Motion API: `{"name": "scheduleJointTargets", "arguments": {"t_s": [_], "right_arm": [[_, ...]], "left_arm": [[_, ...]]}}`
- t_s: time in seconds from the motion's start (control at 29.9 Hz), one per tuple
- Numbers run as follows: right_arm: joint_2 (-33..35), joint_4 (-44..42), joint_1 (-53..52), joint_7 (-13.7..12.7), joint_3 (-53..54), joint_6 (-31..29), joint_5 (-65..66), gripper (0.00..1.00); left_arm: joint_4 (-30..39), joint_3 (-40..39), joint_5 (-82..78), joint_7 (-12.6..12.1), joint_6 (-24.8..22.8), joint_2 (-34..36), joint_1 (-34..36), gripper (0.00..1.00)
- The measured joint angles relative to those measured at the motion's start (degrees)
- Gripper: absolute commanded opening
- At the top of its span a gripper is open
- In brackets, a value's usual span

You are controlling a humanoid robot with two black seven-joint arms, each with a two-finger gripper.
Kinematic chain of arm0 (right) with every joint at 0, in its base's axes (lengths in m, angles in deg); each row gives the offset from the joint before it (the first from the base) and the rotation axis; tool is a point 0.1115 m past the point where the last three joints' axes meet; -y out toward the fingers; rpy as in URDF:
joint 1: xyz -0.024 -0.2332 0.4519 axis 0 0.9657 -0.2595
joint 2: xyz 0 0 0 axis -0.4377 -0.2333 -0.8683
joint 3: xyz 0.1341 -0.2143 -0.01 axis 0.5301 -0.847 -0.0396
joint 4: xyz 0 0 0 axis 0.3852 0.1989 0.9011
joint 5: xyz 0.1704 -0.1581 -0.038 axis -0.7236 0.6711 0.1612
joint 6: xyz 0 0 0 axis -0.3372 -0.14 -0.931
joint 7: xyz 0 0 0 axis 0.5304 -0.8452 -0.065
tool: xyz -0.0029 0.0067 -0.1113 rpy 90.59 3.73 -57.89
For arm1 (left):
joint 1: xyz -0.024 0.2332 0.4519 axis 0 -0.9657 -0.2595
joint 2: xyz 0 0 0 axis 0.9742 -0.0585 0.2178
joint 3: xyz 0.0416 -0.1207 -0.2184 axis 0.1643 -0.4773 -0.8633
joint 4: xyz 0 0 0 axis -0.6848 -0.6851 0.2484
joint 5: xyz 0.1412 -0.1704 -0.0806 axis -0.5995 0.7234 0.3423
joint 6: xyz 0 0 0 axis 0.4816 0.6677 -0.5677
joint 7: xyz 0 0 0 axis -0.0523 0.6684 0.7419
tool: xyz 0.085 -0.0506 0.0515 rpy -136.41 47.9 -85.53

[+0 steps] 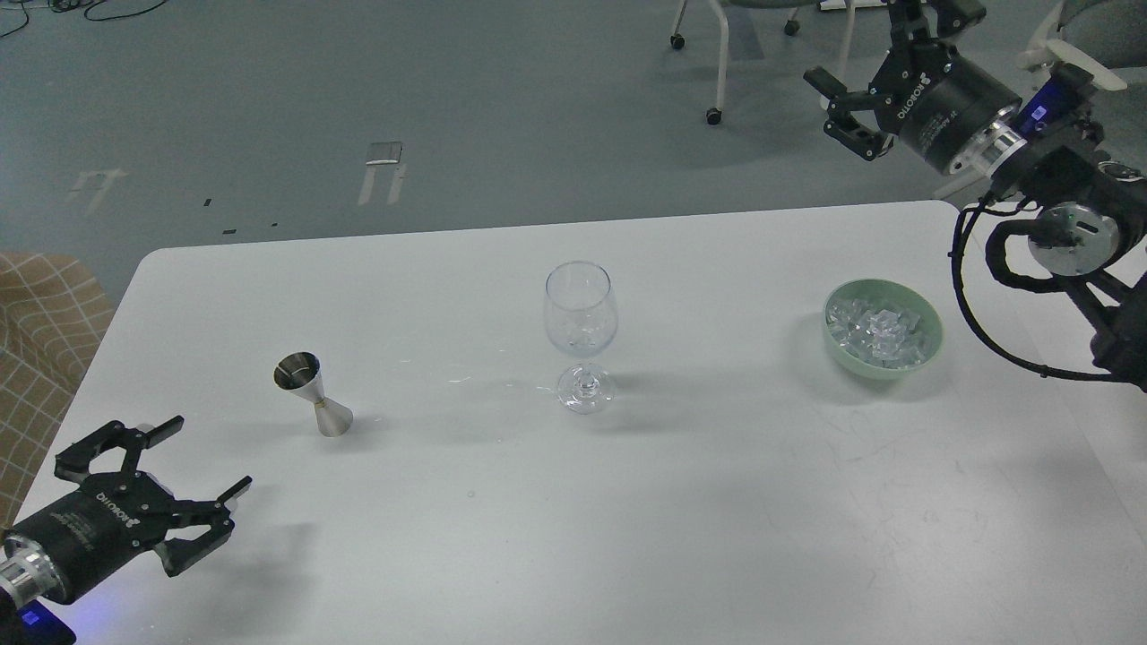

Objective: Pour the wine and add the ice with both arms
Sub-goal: 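Lower the left gripper toward the metal jigger and open it, then close the left gripper around the metal jigger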

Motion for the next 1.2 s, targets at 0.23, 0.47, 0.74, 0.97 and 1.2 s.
{"name": "scheduleJointTargets", "arguments": {"t_s": [0.23,0.47,0.74,0.97,1.2], "right_arm": [[0.0,0.0,0.3,0.0,-0.1,0.0,0.1,1.0],[-0.1,0.0,0.5,0.0,0.0,0.0,0.2,1.0],[0.1,0.0,1.0,0.0,0.0,0.0,0.2,1.0],[0.1,0.0,1.3,0.0,0.0,0.0,0.2,1.0],[0.1,0.0,1.5,0.0,0.0,0.0,0.2,1.0]], "left_arm": [[-3.2,-0.7,-1.0,-1.9,0.0,-6.5,2.6,0.96],[-7.8,-0.5,-1.2,-2.9,0.0,-10.0,6.4,0.98],[-9.5,0.0,-1.2,-5.8,0.0,-14.3,8.9,0.98],[-12.8,0.3,-1.3,-6.1,0.0,-16.2,11.0,0.98],[-16.9,0.4,-1.7,-6.5,0.0,-19.3,12.8,0.98]]}}
